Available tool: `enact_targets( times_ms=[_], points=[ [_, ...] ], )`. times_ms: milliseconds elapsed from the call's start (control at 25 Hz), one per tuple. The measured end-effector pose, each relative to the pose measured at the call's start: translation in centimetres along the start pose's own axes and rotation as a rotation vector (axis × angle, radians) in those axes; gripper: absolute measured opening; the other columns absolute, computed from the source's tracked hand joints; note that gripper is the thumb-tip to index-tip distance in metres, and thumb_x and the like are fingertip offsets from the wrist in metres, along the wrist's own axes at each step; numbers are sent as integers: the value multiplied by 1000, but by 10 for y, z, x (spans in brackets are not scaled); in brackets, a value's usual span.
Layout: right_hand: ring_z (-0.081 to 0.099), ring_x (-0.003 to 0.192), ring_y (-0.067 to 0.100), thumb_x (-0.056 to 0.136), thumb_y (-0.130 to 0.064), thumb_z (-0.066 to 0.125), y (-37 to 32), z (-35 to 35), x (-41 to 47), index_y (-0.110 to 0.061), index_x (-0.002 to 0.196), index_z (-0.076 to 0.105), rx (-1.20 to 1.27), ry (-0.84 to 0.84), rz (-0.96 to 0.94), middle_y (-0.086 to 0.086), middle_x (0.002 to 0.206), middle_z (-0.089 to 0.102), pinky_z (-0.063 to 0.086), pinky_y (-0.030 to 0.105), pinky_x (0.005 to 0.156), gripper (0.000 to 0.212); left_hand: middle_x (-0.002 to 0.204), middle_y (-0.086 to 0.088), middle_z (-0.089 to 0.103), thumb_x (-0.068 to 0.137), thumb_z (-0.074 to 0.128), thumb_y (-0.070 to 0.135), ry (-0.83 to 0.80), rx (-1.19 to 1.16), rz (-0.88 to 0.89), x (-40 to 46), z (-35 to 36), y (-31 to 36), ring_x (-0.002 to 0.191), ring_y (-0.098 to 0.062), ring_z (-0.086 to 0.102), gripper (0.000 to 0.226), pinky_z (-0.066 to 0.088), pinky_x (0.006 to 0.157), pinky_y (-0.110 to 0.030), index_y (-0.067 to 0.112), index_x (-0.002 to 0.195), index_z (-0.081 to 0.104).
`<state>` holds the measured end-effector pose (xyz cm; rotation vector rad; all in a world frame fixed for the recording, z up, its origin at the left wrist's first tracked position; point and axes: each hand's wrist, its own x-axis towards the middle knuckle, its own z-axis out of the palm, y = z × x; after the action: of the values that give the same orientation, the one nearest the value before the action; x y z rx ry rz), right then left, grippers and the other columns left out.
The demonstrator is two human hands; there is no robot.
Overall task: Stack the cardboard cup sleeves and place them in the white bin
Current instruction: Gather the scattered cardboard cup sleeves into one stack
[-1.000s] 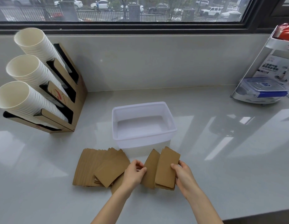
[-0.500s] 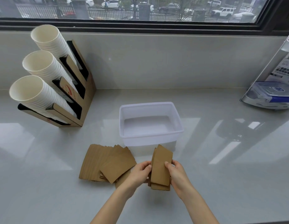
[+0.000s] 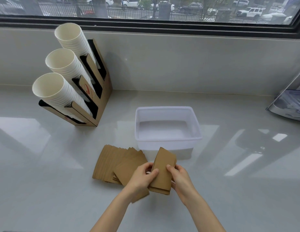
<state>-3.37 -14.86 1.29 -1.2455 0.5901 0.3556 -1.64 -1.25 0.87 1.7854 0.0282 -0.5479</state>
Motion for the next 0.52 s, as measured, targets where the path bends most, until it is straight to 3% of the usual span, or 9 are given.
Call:
enact_targets(
  times_ms=[200,360,520],
  points=[
    [64,97,25,93,-14,50,-2,13,2,0,119,54,-36,-144,31,16,116,65,56,28,73,30,104,-3,67,86,56,27,52,33,-20,-2,-26,-1,94,-15,63,24,51,73,-18,19,108,60],
    [62,99,27,93,-12,50,-3,18,4,-3,111,54,49,-190,85,14,110,64,55,31,77,21,94,7,65,85,58,30,94,54,-28,-1,-42,0,81,-5,61,25,46,59,-11,22,109,60],
    [60,99,28,93,-11,49,0,25,9,-2,112,50,41,-163,151,11,102,64,53,32,76,21,99,-3,66,87,55,23,244,2,-25,0,-71,-4,79,-8,62,21,50,65,-18,17,107,61]
  ],
)
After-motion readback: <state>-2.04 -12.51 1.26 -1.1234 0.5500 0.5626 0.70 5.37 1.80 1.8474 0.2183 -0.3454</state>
